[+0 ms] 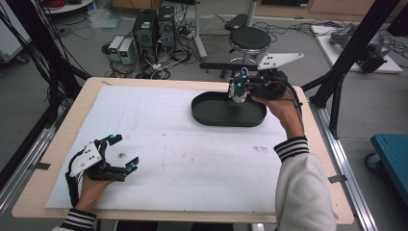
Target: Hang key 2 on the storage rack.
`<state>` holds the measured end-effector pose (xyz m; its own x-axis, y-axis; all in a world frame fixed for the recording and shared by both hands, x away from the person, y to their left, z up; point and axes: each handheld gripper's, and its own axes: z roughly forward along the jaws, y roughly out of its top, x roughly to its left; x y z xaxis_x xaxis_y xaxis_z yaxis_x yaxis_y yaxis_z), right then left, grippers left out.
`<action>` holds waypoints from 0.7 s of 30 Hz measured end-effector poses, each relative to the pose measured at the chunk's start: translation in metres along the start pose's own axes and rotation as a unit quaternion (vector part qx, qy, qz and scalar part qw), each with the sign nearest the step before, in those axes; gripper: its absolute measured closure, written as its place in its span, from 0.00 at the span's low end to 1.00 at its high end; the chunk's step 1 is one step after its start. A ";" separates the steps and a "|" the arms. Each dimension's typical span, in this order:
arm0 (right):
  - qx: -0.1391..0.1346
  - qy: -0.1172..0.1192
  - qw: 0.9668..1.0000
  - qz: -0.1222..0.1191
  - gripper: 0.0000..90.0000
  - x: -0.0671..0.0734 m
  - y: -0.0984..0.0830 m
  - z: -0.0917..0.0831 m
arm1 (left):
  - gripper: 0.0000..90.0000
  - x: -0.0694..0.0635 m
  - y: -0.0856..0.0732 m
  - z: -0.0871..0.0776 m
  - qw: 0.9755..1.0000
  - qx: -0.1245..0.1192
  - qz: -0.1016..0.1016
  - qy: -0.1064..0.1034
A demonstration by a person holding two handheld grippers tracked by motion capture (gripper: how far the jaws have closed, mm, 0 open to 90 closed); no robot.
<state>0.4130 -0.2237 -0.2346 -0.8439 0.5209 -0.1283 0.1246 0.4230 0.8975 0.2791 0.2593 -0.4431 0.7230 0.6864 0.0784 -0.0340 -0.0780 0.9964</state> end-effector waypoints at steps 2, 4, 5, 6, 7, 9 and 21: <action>0.012 -0.001 1.000 -0.001 0.98 -0.004 0.002 0.002 | 0.02 0.000 -0.003 0.000 1.000 -0.001 -0.010 0.001; 0.013 0.000 1.000 -0.002 0.98 -0.009 0.005 0.006 | 0.02 0.001 -0.005 -0.001 1.000 0.001 -0.008 0.004; 0.016 -0.002 1.000 -0.003 0.98 -0.011 0.006 0.007 | 0.02 0.001 -0.006 -0.001 1.000 0.003 -0.010 0.004; 0.017 -0.004 1.000 -0.008 0.98 -0.013 0.006 0.009 | 0.02 0.001 -0.007 -0.001 1.000 0.005 -0.010 0.004; 0.022 -0.001 1.000 -0.004 0.98 -0.014 0.006 0.010 | 0.02 0.001 -0.008 -0.001 1.000 0.006 -0.011 0.005; 0.028 -0.002 1.000 -0.003 0.98 -0.019 0.007 0.012 | 0.02 0.001 -0.008 -0.002 1.000 0.004 -0.010 0.007; 0.064 0.000 0.998 -0.003 0.98 -0.038 0.019 0.032 | 0.02 0.002 -0.008 -0.002 1.000 -0.001 -0.017 0.008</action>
<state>0.4638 -0.2118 -0.2259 -0.8448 0.5181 -0.1336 0.1857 0.5180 0.8350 0.2791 0.2629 -0.4511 0.7126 0.7002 0.0450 -0.0104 -0.0535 0.9985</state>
